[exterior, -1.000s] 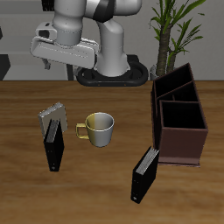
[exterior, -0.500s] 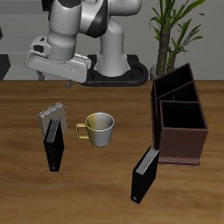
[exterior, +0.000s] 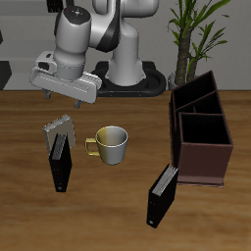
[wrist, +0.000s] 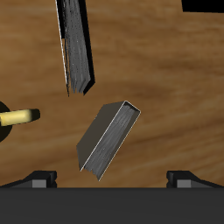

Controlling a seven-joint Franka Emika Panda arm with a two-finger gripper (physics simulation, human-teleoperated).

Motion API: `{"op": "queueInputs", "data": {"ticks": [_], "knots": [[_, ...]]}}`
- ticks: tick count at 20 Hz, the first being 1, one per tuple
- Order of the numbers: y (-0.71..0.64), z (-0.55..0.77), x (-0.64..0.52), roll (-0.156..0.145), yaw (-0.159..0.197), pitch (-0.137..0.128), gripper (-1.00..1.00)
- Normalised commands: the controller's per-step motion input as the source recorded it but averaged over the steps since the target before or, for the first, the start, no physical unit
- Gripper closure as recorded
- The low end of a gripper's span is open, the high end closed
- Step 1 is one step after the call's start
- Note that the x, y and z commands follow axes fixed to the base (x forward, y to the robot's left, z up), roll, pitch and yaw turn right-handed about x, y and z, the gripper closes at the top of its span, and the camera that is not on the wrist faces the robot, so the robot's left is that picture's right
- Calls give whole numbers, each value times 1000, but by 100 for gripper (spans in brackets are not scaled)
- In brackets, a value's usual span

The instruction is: Place the yellow book into the left desk caddy's right compartment

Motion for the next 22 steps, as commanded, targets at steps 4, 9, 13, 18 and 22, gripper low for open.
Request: {"op": "queueInputs", "data": {"ticks": [4,9,13,18,22], "knots": [[-154,-288,21,-9,-44,23,-100],[-55,-268,37,-14,-25,27,-100],[-26,-308,21,-21,-52,24,-100],[-14,-269,7,-2,-26,8,-100],[-140,-317,-3,-26,-25,34,-100]]}}
